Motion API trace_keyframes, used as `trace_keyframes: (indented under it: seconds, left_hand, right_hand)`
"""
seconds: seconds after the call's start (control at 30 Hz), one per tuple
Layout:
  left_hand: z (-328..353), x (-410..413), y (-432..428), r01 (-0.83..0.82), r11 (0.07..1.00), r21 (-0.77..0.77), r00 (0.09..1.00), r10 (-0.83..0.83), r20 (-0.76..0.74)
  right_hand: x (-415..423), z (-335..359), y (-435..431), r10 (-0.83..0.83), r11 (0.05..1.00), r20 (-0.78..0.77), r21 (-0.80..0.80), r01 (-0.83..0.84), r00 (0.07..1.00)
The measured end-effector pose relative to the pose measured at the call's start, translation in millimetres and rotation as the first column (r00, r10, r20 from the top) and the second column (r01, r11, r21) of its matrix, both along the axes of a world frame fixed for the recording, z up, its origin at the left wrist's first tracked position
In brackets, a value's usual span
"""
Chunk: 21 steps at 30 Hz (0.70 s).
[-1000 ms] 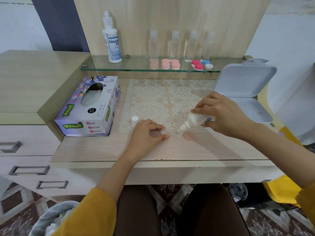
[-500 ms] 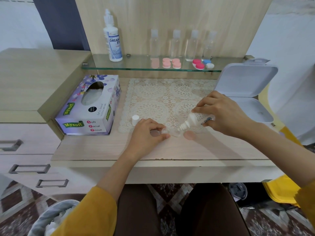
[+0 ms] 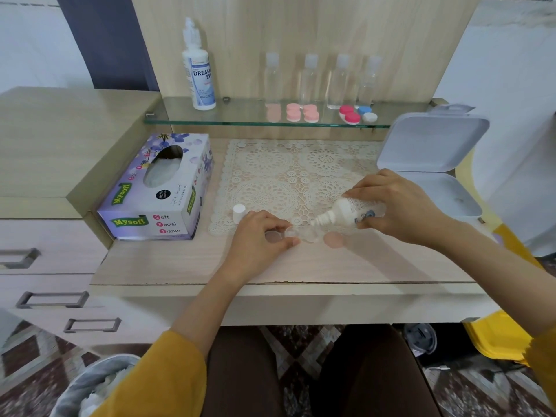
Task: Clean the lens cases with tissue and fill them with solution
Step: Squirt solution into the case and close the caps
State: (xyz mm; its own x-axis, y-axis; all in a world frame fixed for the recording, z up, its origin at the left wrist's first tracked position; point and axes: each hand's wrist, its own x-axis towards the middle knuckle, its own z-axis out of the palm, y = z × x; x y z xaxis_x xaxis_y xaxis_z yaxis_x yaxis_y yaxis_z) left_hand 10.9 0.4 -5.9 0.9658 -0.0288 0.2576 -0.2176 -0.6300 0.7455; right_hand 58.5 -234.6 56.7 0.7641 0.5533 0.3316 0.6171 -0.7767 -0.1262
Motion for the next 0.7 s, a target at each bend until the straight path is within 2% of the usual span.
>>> trace_keyframes:
  seconds: [0.13,0.23,0.33,0.43,0.57,0.63,0.7]
  left_hand:
    - [0,-1,0,-0.001,1.000,0.006,1.000,0.001,0.000]
    - [-1,0,0,-0.005,1.000,0.012,1.000,0.005,0.010]
    - [-1,0,-1,-0.017,1.000,0.004,0.999,0.017,0.029]
    - [-1,-2,-2,-0.080,0.997,-0.017,0.982,0.081,0.169]
    - [-1,-2,7,-0.202,0.979,-0.018,0.912,0.195,0.361]
    - [1,-2,15,-0.268,0.963,0.018,0.888,0.240,0.393]
    - [2,2,24,-0.313,0.946,0.084,0.900,0.267,0.346]
  right_hand:
    - [-3,-2,-1,-0.077,0.960,-0.168,0.254,0.119,0.983]
    - [-4,-6,0,-0.108,0.841,-0.283,0.485,0.239,0.953]
    - [-5,-14,2,-0.117,0.682,-0.341,0.656,0.325,0.933]
    - [-5,-24,2,-0.136,0.581,-0.345,0.731,0.357,0.929]
    - [-7,-39,1,-0.143,0.529,-0.360,0.759,0.378,0.922]
    - [-9,-44,1,-0.133,0.516,-0.362,0.769,0.376,0.923]
    - [-11,-45,0,-0.117,0.504,-0.353,0.784,0.362,0.928]
